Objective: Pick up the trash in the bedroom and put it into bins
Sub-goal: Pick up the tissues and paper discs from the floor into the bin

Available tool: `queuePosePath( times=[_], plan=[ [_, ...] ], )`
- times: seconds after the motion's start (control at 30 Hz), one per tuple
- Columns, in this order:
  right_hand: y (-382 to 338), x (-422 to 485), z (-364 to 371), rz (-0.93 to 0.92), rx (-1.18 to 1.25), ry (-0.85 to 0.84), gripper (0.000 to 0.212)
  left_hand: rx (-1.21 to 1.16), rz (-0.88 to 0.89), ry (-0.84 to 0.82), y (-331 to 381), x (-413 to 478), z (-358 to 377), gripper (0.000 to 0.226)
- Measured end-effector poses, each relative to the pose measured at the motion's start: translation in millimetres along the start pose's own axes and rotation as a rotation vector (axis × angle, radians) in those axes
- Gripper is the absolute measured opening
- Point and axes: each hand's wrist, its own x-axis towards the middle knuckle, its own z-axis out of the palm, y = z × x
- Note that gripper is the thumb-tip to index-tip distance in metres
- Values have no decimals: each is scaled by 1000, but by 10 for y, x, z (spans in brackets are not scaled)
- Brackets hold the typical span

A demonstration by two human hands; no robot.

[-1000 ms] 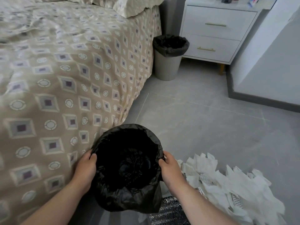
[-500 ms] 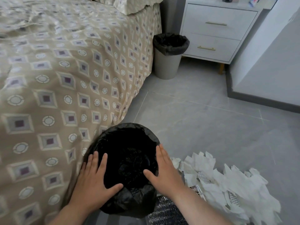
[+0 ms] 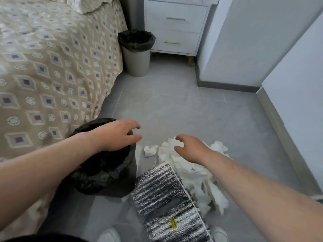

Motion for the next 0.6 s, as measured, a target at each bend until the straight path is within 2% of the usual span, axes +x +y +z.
queuePosePath(
  times=[0.1, 0.17, 0.3, 0.37, 0.43, 0.5, 0.6],
  plan=[
    [431, -396, 124, 143, 154, -35, 44, 18, -29, -192, 443, 206, 204, 44],
    [667, -608, 339, 193, 245, -73, 44, -29, -57, -236, 651, 270, 521, 38],
    [979, -735, 751, 273, 212, -83, 34, -387, -194, -255, 865, 194, 1459, 21],
    [1144, -669, 894, 300, 179, -69, 14, -440, -226, -274, 835, 191, 1915, 42],
    [1284, -583, 1031, 318, 139, -74, 19, -415, -239, -227, 686, 264, 2246, 61],
    [1385, -545, 1177, 325, 120, -134, 16, -427, -288, -167, 558, 357, 2392, 59],
    [1428, -479, 1427, 321, 136, -250, 25, -425, -308, -60, 431, 436, 2535, 48]
  ],
)
